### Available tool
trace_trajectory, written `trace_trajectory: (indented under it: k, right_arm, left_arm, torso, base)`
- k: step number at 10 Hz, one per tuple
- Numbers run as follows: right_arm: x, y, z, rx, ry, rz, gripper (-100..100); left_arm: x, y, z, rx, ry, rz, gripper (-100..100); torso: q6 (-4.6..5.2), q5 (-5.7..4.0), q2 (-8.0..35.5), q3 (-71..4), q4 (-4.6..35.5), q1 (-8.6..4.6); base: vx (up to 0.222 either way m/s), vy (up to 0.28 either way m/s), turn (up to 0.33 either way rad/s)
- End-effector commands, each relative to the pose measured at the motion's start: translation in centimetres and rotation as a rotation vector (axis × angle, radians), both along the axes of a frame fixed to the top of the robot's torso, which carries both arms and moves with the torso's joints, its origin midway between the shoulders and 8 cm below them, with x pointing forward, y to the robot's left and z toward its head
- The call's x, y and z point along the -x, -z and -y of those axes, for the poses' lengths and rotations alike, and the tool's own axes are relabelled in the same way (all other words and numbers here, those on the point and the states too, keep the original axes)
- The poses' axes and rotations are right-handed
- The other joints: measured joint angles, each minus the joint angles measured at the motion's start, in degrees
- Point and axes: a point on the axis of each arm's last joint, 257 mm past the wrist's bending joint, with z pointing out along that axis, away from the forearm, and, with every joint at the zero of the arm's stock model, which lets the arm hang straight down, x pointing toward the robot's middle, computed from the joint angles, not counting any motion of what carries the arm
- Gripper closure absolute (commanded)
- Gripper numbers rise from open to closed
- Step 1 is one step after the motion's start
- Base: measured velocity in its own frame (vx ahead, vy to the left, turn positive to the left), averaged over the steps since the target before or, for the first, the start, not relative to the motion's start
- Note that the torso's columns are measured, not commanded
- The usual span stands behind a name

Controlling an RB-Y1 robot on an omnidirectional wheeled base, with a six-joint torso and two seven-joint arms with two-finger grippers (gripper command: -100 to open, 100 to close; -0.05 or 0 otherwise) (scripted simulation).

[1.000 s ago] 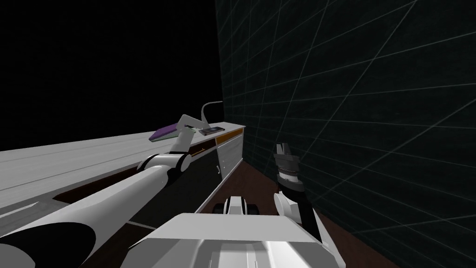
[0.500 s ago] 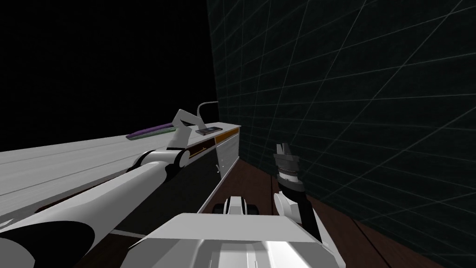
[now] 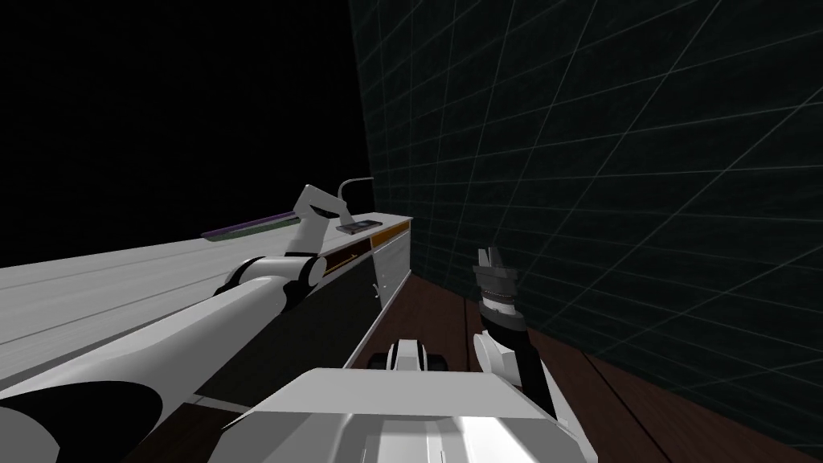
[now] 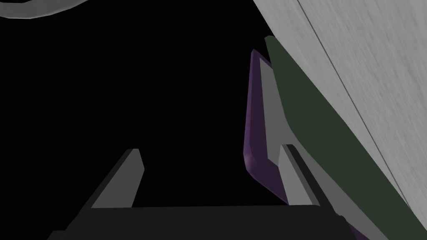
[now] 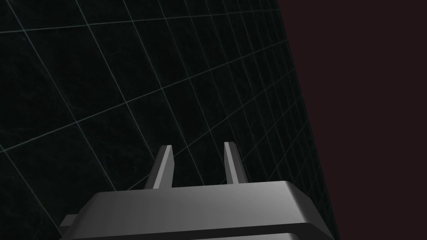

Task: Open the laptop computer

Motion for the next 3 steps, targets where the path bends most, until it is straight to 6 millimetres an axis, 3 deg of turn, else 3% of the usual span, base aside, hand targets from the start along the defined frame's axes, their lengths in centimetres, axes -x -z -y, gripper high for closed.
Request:
trace_trajectory:
  k: [1, 3]
  right_arm:
    - [0.0, 0.0, 0.0, 0.0, 0.0, 0.0, 0]
    - [0.0, 0.0, 0.0, 0.0, 0.0, 0.0, 0]
  left_arm:
    - [0.03, -0.03, -0.03, 0.0, -0.001, 0.0, 0]
    - [0.03, -0.03, -0.02, 0.0, -0.001, 0.0, 0]
  torso:
    - [0.01, 0.0, 0.0, 0.0, 0.0, 0.06]
    - [-0.05, -0.01, 0.2, 0.1, 0.1, 0.07]
  base:
    - [0.0, 0.0, 0.0]
    - [0.0, 0.0, 0.0]
